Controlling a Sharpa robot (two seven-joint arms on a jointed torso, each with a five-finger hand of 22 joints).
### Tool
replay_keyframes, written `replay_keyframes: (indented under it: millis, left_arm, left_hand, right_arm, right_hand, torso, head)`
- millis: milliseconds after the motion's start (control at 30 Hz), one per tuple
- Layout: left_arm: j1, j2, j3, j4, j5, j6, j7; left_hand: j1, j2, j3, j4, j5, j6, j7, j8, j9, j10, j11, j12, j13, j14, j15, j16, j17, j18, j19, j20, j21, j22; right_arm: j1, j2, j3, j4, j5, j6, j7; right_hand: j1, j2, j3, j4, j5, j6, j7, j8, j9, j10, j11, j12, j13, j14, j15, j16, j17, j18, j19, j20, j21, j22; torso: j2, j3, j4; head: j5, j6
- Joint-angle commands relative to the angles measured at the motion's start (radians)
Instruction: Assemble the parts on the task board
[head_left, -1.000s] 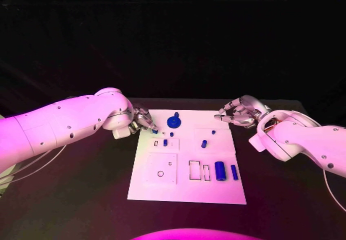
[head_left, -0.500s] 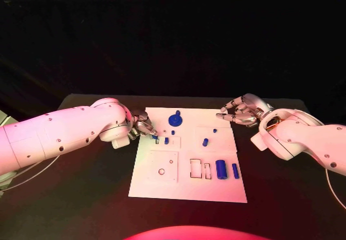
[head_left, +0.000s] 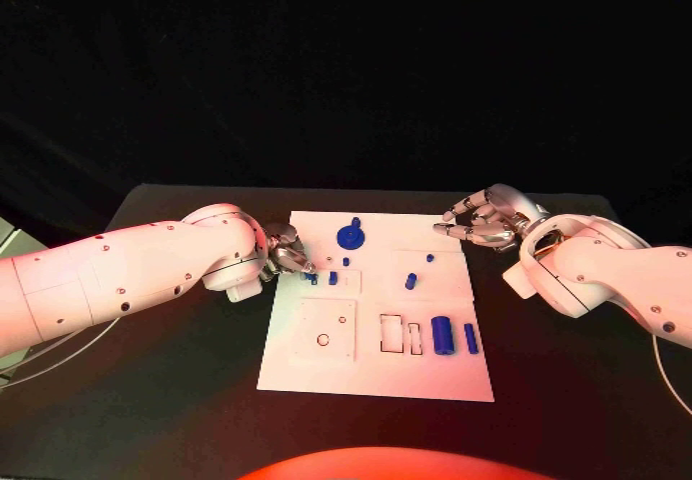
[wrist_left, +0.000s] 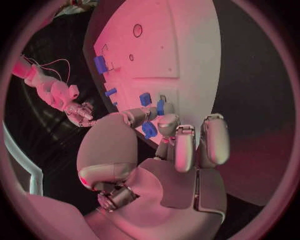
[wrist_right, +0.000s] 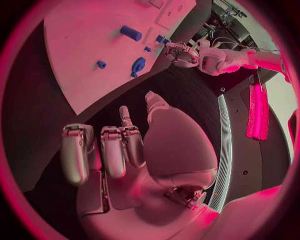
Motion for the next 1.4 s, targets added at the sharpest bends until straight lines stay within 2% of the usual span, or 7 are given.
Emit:
replay_keyframes:
  millis: [33, 500, 767, 1100, 1400]
  left_arm:
    - [-0.002, 0.003, 0.000, 0.004, -0.026, -0.007, -0.005]
    - [-0.005, 0.012, -0.005, 0.003, -0.054, 0.028, -0.005]
    - [-0.006, 0.019, -0.005, 0.002, -0.080, 0.046, 0.003]
    - [-0.006, 0.023, -0.005, 0.000, -0.103, 0.084, 0.009]
    - [-0.006, 0.022, -0.005, -0.004, -0.109, 0.098, 0.009]
  left_hand:
    - [0.000, 0.006, 0.159, -0.164, 0.006, 0.029, -0.020, 0.004, 0.000, 0.006, 0.002, 0.006, 0.001, 0.092, -0.005, 0.006, 0.214, -0.016, 0.006, 0.000, 0.004, 0.001]
    - [-0.003, 0.005, 0.157, -0.165, 0.002, 0.028, -0.020, 0.005, 0.000, 0.005, 0.002, 0.005, -0.003, 0.093, -0.005, 0.006, 0.215, -0.016, 0.006, -0.001, 0.004, 0.001]
    - [-0.004, 0.004, 0.154, -0.167, -0.003, 0.028, -0.020, 0.006, -0.001, 0.004, 0.002, 0.003, -0.006, 0.093, -0.004, 0.007, 0.217, -0.016, 0.004, -0.001, 0.003, 0.000]
    - [-0.003, 0.005, 0.152, -0.168, -0.008, 0.026, -0.020, 0.006, -0.001, 0.002, 0.002, 0.000, -0.011, 0.093, -0.004, 0.007, 0.217, -0.016, 0.003, -0.001, 0.002, -0.002]
    - [-0.002, 0.006, 0.151, -0.167, -0.010, 0.026, -0.020, 0.006, -0.002, 0.002, 0.002, 0.000, -0.010, 0.093, -0.004, 0.007, 0.217, -0.015, 0.001, -0.001, 0.001, -0.004]
  right_arm:
    - [-0.001, 0.000, 0.000, 0.002, -0.003, 0.012, 0.006]
    - [-0.001, -0.001, 0.000, 0.002, -0.004, 0.018, 0.010]
    - [-0.001, -0.001, 0.000, 0.001, -0.004, 0.023, 0.013]
    - [-0.002, -0.002, 0.000, 0.000, -0.004, 0.032, 0.017]
    - [-0.004, -0.003, 0.000, 0.001, -0.004, 0.039, 0.022]
  right_hand:
    - [0.000, 0.008, -0.004, 0.000, 0.003, -0.008, 0.001, 0.005, 0.002, 0.049, -0.001, -0.006, 0.205, 0.082, 0.002, -0.003, 0.168, 0.020, 0.054, 0.001, -0.004, 0.195]
    - [0.001, 0.008, -0.004, 0.000, 0.005, -0.008, 0.001, 0.005, 0.002, 0.050, -0.001, -0.005, 0.206, 0.082, 0.002, -0.003, 0.169, 0.020, 0.054, 0.001, -0.004, 0.195]
    - [0.001, 0.009, -0.004, 0.000, 0.008, -0.008, 0.001, 0.006, 0.002, 0.050, -0.001, -0.005, 0.206, 0.083, 0.002, -0.003, 0.169, 0.020, 0.054, 0.001, -0.004, 0.194]
    - [0.001, 0.010, -0.004, 0.000, 0.009, -0.008, 0.001, 0.006, 0.002, 0.049, -0.001, -0.006, 0.205, 0.082, 0.002, -0.004, 0.168, 0.020, 0.054, 0.001, -0.004, 0.194]
    - [0.001, 0.010, -0.005, 0.000, 0.011, -0.008, 0.001, 0.006, 0.002, 0.050, -0.001, -0.005, 0.206, 0.083, 0.002, -0.003, 0.169, 0.020, 0.054, 0.001, -0.005, 0.194]
  torso:
    - [0.000, 0.0001, -0.0002]
    - [0.000, -0.0002, 0.0000]
    - [0.000, 0.0005, 0.0002]
    - [-0.001, -0.0004, 0.0002]
    - [-0.001, -0.0006, 0.0008]
  head:
    - [-0.001, -0.002]
    - [-0.002, -0.006]
    - [-0.004, -0.006]
    - [-0.006, -0.011]
    - [-0.005, -0.010]
